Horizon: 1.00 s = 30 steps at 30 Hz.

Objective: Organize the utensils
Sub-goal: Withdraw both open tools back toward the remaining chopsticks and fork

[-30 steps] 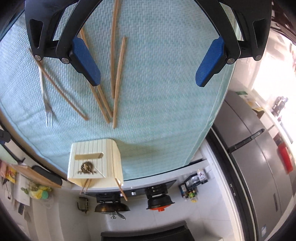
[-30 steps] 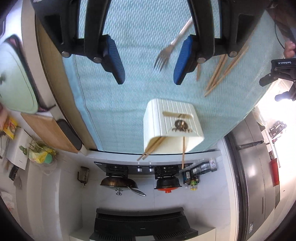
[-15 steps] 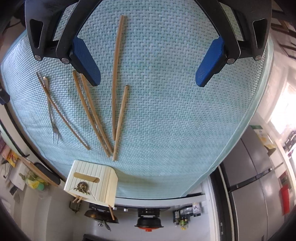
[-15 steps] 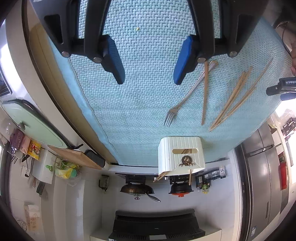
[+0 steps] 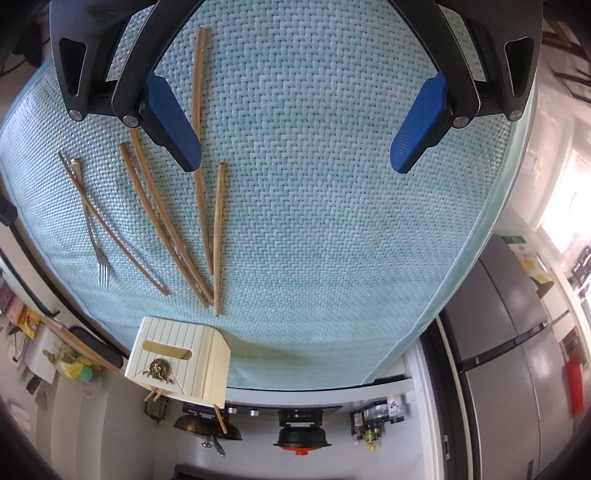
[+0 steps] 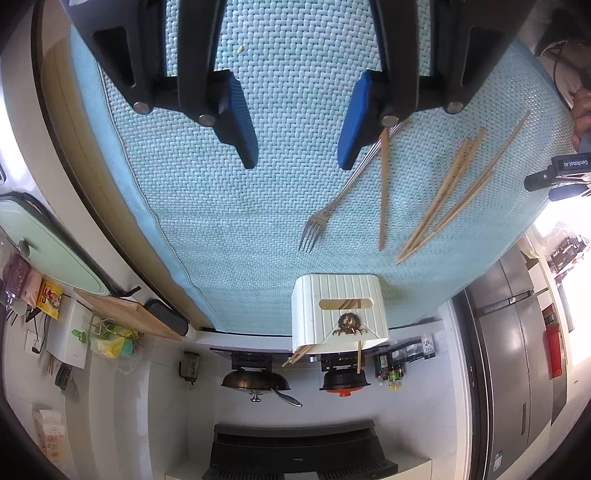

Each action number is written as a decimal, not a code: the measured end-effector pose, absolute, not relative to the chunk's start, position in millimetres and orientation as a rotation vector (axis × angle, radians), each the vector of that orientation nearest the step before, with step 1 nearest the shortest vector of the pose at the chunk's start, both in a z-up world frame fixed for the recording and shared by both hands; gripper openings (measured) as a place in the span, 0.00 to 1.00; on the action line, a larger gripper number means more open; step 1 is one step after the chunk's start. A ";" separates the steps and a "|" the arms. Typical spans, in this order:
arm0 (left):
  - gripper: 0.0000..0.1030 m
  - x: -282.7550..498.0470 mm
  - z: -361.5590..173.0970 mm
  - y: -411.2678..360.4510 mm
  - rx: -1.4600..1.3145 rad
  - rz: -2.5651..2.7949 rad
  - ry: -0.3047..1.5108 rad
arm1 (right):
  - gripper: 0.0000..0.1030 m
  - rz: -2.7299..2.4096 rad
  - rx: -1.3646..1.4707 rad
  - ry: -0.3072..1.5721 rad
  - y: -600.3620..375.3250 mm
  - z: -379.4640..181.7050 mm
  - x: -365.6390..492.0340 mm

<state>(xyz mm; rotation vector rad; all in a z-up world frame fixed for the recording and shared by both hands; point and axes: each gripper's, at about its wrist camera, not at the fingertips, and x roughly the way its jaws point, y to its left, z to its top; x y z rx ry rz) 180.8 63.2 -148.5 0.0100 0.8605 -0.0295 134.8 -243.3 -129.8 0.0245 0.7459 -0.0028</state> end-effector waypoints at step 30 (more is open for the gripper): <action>0.99 277.8 -183.7 26.0 0.221 -0.132 0.977 | 0.32 0.084 0.038 0.822 -234.9 -135.0 144.3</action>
